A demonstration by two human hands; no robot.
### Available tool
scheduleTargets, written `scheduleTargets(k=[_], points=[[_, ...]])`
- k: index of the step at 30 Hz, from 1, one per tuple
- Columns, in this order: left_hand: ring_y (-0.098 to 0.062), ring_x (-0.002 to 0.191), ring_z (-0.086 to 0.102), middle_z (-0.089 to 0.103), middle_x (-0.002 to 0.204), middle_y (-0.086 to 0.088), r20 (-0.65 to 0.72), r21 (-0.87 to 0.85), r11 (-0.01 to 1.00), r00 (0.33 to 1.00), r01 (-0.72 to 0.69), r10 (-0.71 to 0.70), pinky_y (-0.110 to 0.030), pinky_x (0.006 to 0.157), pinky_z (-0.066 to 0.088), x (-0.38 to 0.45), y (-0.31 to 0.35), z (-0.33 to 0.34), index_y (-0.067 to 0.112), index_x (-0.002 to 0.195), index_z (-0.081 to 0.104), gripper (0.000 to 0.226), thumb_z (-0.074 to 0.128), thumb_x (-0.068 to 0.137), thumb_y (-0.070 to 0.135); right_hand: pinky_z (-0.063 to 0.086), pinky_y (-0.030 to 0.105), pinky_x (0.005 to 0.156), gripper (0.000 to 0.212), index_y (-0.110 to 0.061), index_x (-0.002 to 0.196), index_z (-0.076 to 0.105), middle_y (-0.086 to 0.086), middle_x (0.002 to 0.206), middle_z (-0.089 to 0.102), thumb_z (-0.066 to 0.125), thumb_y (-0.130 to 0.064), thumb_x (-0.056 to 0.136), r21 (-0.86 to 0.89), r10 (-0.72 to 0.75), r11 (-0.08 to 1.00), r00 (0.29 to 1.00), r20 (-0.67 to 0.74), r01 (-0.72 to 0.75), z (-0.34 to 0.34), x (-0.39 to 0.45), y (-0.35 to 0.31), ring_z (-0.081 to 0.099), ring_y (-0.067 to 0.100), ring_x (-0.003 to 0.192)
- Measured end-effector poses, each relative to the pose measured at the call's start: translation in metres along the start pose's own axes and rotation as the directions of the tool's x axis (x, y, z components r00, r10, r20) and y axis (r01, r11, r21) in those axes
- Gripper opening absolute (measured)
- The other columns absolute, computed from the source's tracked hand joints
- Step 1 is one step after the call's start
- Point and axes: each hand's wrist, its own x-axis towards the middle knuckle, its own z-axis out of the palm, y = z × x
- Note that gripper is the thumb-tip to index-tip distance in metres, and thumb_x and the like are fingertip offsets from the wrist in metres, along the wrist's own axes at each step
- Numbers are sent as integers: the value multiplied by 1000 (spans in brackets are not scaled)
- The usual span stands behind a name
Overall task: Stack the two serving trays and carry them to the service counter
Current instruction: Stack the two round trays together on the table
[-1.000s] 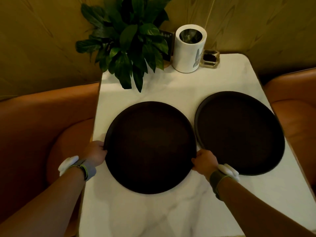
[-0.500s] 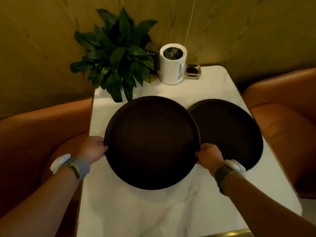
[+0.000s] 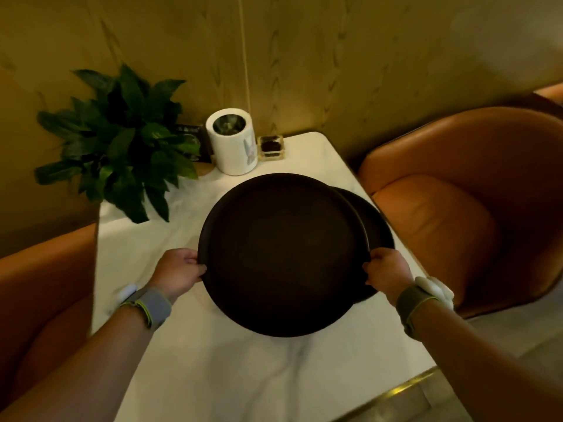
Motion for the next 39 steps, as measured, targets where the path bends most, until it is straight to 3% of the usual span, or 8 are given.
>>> scheduleTargets(k=[4,8,13,17,20,24,35,39], points=[[-27,75,63,66,81,-18,0,14,1000,1000,-6,6,-29,67,52,6,18,36,-6,96,64,21,55,78,-14,57,55,77,10,-15,77,64,23,96,71,55,-11,75,-26,-25,999,999,-21,24,-30,27,7,68,42,91],[-28,76,63,67,82,-19,-14,12,1000,1000,9,-9,-29,67,51,13,32,69,-6,97,64,22,56,79,-14,58,45,77,20,-11,98,68,14,93,69,53,-8,84,-118,-41,992,999,20,43,-57,56,9,67,33,83],[-26,70,61,65,76,-16,-21,46,999,999,28,-27,-23,58,54,29,37,104,-7,95,63,20,52,81,-15,54,33,69,19,-15,92,64,8,89,65,49,-4,90,-174,-37,984,997,73,49,-70,94,14,63,25,79],[-32,80,69,74,77,-15,-39,151,988,999,39,-34,-46,81,55,43,27,125,16,77,70,26,57,76,-7,59,40,74,19,-12,95,66,10,88,68,49,-5,90,-208,-29,977,996,89,47,-67,124,26,66,28,77],[-30,79,67,73,74,-7,-76,274,961,997,37,-16,-40,78,52,45,19,138,20,74,69,22,61,76,0,60,39,72,22,-13,99,66,8,88,68,47,-6,90,-257,-13,966,995,103,39,-62,138,32,67,26,75],[-32,63,57,61,61,-12,-111,415,910,994,25,23,-30,55,39,45,20,153,12,72,69,11,63,77,4,56,34,68,19,-11,100,62,11,96,67,44,-8,93,-340,-4,940,995,101,38,-54,150,38,65,27,77],[-34,85,66,74,86,-15,-190,350,924,977,155,-92,-28,69,44,46,8,173,8,90,76,20,65,73,4,46,30,67,26,-10,113,62,9,96,67,47,-4,93,-276,-26,961,1000,10,28,-38,154,53,61,20,76],[-31,89,67,74,90,-12,-180,317,933,976,172,-119,-26,73,44,46,6,172,10,97,75,23,69,75,11,56,39,80,43,-18,128,57,9,118,66,52,1,89,-206,7,979,1000,26,-2,-42,157,55,67,28,93]])
